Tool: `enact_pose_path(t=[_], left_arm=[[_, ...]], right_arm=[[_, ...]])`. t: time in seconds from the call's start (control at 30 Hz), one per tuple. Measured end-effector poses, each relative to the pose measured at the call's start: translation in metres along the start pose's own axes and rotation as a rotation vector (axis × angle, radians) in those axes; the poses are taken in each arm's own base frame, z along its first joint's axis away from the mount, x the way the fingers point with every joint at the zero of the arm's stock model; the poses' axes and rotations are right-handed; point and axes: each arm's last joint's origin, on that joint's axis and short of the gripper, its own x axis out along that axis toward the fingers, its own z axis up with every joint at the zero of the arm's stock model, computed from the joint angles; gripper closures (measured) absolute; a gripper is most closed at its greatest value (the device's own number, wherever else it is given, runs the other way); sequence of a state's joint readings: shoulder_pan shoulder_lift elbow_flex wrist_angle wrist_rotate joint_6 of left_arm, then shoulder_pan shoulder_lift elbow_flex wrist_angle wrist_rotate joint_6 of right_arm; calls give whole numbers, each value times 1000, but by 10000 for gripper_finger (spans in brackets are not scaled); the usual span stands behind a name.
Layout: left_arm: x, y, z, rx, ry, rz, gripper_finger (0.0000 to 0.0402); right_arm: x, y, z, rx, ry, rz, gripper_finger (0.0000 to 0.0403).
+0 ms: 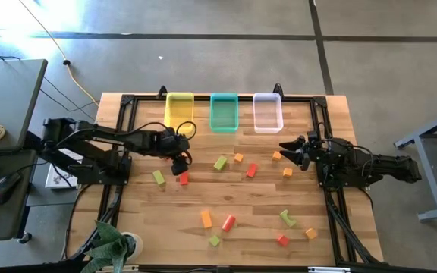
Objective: Sort & place blocks by color
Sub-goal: Put the yellow block into the yellow bin
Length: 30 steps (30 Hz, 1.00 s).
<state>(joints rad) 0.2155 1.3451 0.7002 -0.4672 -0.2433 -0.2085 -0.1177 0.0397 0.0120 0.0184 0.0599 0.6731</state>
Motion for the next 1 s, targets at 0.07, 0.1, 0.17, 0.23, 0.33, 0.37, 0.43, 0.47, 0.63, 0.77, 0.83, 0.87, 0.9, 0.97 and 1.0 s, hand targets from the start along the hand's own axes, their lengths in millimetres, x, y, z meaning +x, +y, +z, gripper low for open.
enact_pose_path(t=[0.07, 0.1, 0.17, 0.23, 0.33, 0.37, 0.43, 0.47, 0.63, 0.77, 0.83, 0.87, 0.9, 0.97, 1.0], left_arm=[[6, 1, -1, -5, 24, 2, 177], [9, 2, -1, -8, 37, 5, 177], [15, 4, -2, -17, 67, 15, 177], [21, 6, -3, -27, 88, 25, 177], [28, 8, -4, -33, 121, 28, 177], [30, 9, -4, -36, 129, 25, 177], [35, 9, -5, -37, 145, 9, 177], [37, 9, -5, -34, 150, -3, 177], [50, 10, -6, -34, 176, 14, 177], [55, 11, -7, -50, 199, -4, 182], [56, 11, -7, -53, 204, -12, 200], [56, 11, -7, -53, 204, -13, 213], [56, 11, -7, -53, 204, -15, 229], [56, 11, -7, -53, 205, -20, 267], [56, 11, -7, -53, 207, -21, 286]], right_arm=[[0, 0, 0, 0, 0, 0, 135], [0, 0, 0, 0, 0, 0, 135], [0, 0, 0, 0, 0, 0, 135], [0, 0, 0, 0, 0, 0, 135], [0, 0, 0, 0, 0, 0, 135], [0, 0, 0, 0, 0, 0, 135], [0, 0, 0, 0, 0, 0, 135], [0, 0, 0, 0, 0, 0, 135], [0, 0, 0, 0, 0, 0, 135], [0, 0, 0, 0, 0, 0, 135], [0, 0, 0, 0, 0, 0, 135], [0, 0, 0, 0, 0, 0, 135], [0, 0, 0, 0, 0, 0, 135], [0, 0, 0, 0, 0, 0, 135], [0, 0, 0, 0, 0, 0, 135]])
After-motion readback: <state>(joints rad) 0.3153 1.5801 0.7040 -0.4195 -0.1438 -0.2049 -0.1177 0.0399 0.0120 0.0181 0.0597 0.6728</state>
